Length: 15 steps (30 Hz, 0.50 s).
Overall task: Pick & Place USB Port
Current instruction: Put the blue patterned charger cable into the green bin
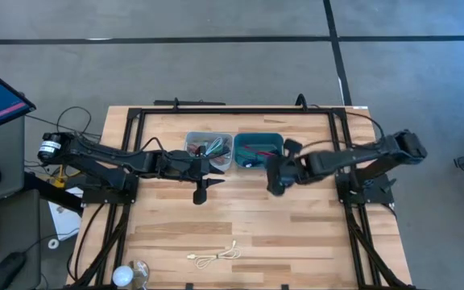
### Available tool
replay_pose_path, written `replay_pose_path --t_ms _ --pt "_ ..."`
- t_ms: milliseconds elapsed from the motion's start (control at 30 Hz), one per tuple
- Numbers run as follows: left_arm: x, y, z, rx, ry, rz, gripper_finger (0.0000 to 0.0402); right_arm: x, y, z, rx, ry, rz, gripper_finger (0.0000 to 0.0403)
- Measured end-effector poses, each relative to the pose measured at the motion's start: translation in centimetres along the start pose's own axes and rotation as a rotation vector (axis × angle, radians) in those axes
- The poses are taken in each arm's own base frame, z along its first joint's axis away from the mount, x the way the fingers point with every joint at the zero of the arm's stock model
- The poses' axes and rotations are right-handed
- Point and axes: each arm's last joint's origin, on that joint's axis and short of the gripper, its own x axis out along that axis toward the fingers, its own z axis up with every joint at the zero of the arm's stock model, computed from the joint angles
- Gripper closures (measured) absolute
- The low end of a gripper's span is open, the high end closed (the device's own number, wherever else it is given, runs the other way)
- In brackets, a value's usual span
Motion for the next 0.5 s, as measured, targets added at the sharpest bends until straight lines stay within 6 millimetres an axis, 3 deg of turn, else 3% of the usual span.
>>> replay_pose_path --t_ms 233,500 --pt "0.0 0.0 0.0 0.001 0.002 0.0 0.0284 2.9 -2.3 1.0 0.024 0.044 -0.075 0.0403" --pt "0.0 0.0 -0.2 0.001 0.009 0.0 0.0284 6.0 -3.9 1.1 0.057 0.138 -0.03 0.0403"
